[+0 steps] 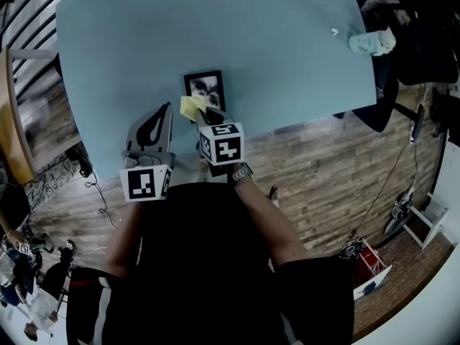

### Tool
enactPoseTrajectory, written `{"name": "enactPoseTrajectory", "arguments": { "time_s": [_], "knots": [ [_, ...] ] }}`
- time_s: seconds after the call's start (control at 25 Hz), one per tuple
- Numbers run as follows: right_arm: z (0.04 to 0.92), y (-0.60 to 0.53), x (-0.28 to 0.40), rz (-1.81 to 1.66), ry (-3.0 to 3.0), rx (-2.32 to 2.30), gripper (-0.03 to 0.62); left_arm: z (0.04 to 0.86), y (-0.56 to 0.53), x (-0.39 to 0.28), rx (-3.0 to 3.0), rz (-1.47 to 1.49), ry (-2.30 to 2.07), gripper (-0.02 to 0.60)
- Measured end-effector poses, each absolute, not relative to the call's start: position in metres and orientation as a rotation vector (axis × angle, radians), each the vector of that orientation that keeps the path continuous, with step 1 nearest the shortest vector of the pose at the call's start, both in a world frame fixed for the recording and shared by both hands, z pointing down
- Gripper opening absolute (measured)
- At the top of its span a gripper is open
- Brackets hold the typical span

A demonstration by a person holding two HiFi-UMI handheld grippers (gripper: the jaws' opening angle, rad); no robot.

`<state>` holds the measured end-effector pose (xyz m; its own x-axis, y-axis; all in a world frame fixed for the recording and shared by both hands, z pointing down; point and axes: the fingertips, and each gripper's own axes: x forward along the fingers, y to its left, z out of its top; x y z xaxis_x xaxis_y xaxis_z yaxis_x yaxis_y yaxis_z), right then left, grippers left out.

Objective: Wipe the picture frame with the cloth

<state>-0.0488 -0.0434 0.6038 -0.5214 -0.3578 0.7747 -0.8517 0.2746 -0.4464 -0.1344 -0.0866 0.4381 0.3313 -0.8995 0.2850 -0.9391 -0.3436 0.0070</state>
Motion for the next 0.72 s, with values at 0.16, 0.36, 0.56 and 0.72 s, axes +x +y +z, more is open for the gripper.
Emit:
{"name": "enactPoseTrajectory", "arguments": {
  "time_s": [0.16,0.36,0.56,0.72],
  "knots": [
    [0.608,-0.036,-0.062,1.193,-2.017,1.023,0.036,0.439,-0.084,-0.142,2.399,0.346,-1.712,0.000],
    [0.622,-0.024,-0.068,1.197,-1.988,0.976,0.035,0.443,-0.081,-0.145,2.389,0.352,-1.717,0.000],
    [0.636,-0.017,-0.056,1.200,-1.943,0.985,0.036,0.445,-0.080,-0.141,2.397,0.357,-1.700,0.000],
    [0.643,-0.018,-0.034,1.218,-1.903,1.033,0.037,0.445,-0.085,-0.132,2.417,0.355,-1.676,0.000]
  ]
}}
